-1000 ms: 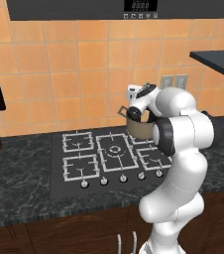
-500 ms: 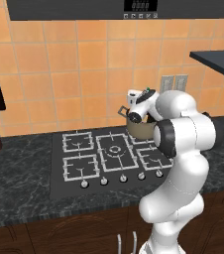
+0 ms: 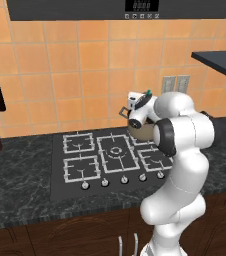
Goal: Put the bell pepper and onion in the pot. Retrieve the spatula and lightly stir the vegetables in the pot.
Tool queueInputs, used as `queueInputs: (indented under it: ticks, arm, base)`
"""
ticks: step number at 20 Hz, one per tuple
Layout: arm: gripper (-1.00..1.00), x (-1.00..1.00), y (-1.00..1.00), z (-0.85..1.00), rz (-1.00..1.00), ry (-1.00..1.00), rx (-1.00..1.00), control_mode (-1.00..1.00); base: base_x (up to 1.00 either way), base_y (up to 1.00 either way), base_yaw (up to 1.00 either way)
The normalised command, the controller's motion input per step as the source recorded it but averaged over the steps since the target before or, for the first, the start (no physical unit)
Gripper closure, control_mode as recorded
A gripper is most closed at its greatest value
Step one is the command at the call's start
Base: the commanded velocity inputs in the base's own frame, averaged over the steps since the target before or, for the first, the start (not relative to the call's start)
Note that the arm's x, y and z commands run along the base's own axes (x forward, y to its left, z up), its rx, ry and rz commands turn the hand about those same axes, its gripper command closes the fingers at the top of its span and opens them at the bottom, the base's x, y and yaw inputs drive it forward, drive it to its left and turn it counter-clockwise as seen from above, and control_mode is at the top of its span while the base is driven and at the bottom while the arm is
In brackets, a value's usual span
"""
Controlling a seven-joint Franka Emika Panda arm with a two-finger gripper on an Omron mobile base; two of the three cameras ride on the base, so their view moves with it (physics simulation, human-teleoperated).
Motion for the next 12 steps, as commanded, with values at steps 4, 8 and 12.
queueInputs:
  ticks: [4,8,12]
  arm:
    - [1.00,0.14,-0.14,-0.08,0.00,-0.02,-0.19,-1.00]
    - [1.00,0.00,-0.21,0.05,0.00,0.00,-0.18,-1.00]
    - [1.00,0.00,-0.16,0.29,0.00,0.03,-0.22,-1.00]
  base:
    - [0.00,0.00,0.00]
    - [0.00,0.00,0.00]
    - [0.00,0.00,0.00]
